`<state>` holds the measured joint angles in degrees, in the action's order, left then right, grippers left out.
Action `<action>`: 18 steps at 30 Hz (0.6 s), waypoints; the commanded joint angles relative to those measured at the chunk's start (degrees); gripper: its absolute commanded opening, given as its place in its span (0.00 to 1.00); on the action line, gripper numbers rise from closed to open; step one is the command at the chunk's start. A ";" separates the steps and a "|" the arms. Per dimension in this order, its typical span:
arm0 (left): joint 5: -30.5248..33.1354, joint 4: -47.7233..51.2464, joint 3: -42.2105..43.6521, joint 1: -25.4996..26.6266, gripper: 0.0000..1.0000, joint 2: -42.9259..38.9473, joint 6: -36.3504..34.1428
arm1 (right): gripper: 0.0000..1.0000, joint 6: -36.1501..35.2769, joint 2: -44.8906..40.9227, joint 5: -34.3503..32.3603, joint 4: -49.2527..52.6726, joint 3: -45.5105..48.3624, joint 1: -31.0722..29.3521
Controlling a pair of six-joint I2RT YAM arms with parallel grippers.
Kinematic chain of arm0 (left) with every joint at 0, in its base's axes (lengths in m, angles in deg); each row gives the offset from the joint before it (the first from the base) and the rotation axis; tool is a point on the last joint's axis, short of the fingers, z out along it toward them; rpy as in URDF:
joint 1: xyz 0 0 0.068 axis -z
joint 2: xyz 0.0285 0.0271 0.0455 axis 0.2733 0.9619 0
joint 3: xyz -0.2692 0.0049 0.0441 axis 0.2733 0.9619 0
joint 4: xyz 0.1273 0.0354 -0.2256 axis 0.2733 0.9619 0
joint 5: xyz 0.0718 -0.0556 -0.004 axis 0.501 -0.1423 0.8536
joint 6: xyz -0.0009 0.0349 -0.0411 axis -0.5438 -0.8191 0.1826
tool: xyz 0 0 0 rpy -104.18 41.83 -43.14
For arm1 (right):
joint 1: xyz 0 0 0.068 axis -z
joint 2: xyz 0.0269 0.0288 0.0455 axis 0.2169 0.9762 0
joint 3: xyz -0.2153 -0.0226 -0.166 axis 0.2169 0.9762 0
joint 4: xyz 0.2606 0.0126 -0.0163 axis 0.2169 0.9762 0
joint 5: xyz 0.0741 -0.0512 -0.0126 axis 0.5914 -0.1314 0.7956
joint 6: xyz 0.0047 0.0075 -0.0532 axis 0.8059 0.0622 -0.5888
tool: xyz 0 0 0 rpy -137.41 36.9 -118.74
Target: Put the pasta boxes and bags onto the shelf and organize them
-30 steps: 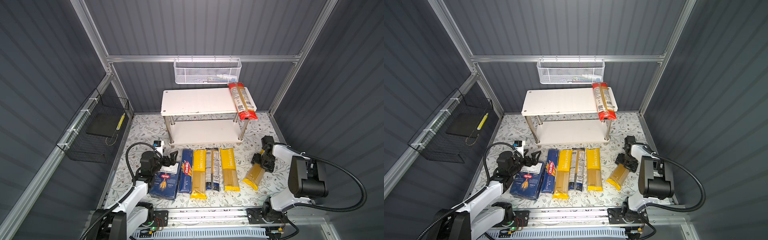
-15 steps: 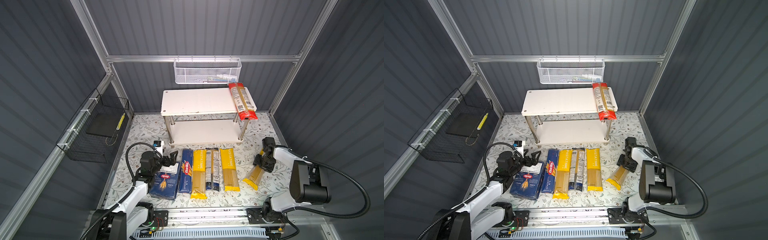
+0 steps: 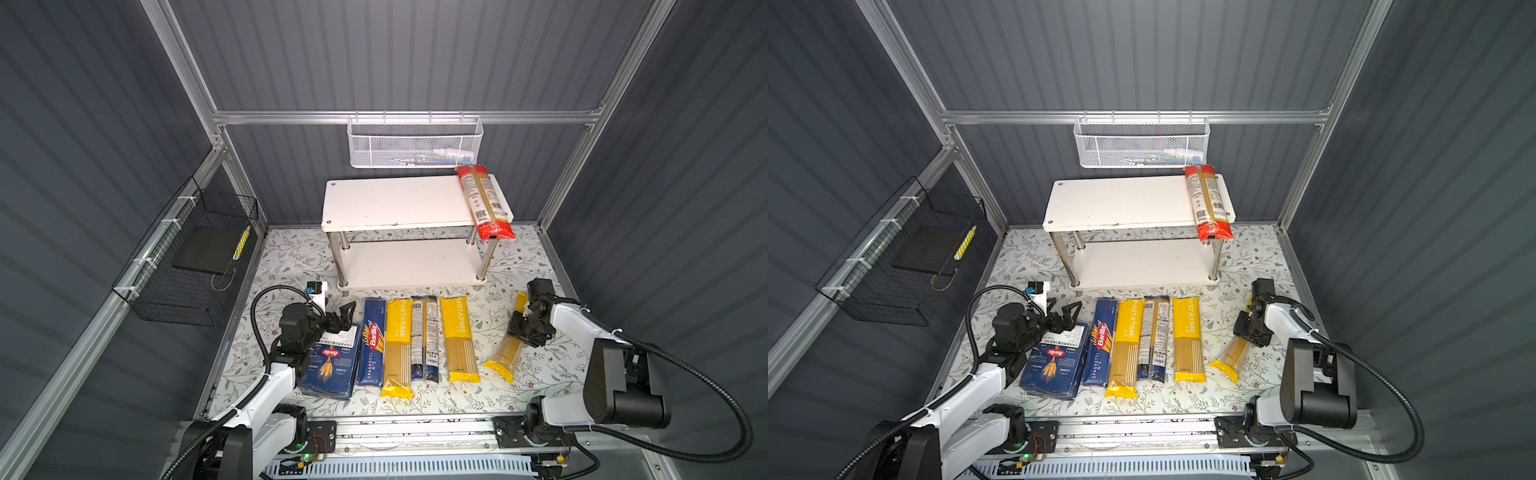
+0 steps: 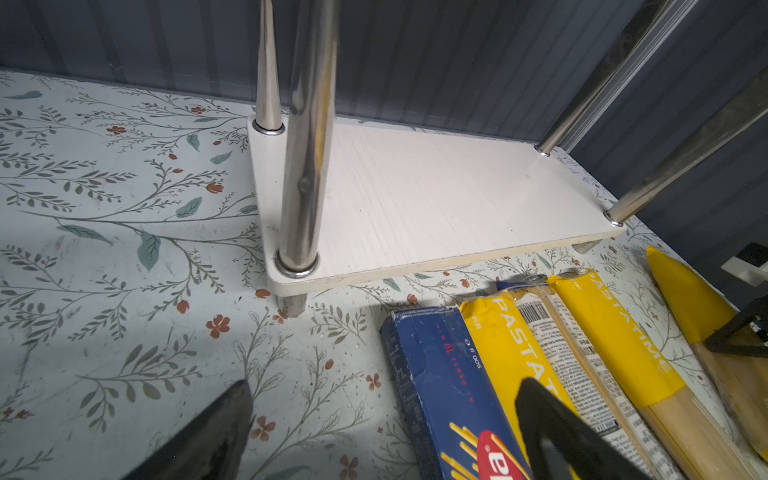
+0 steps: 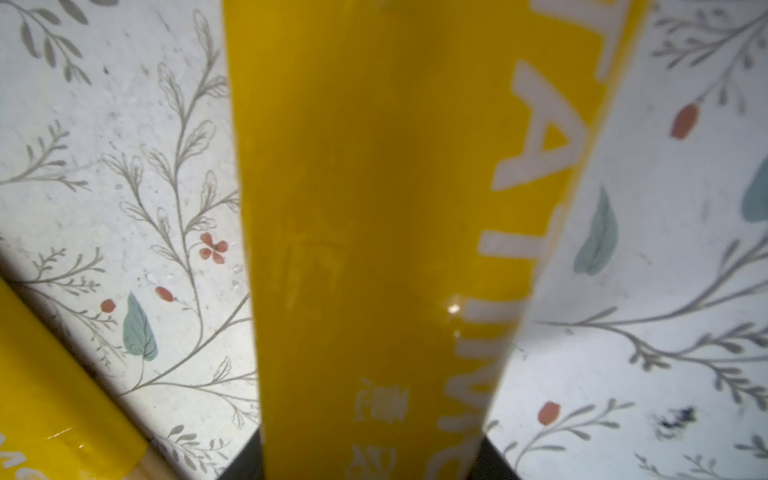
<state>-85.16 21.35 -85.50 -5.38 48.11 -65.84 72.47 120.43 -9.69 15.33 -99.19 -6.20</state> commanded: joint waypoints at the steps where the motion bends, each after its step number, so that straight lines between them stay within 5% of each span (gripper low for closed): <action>1: -0.50 -0.96 0.60 0.24 1.00 -0.69 -0.17 | 0.45 -1.29 -0.07 3.24 -0.59 0.40 -0.09; 18: -0.86 -0.49 0.36 0.24 0.99 -0.94 -0.30 | 0.34 -0.63 -11.57 14.69 -10.20 4.69 -0.09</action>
<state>-85.21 21.33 -85.50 -5.40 48.07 -65.84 72.29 111.60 0.14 9.83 -94.34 -6.20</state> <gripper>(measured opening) 0.995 0.351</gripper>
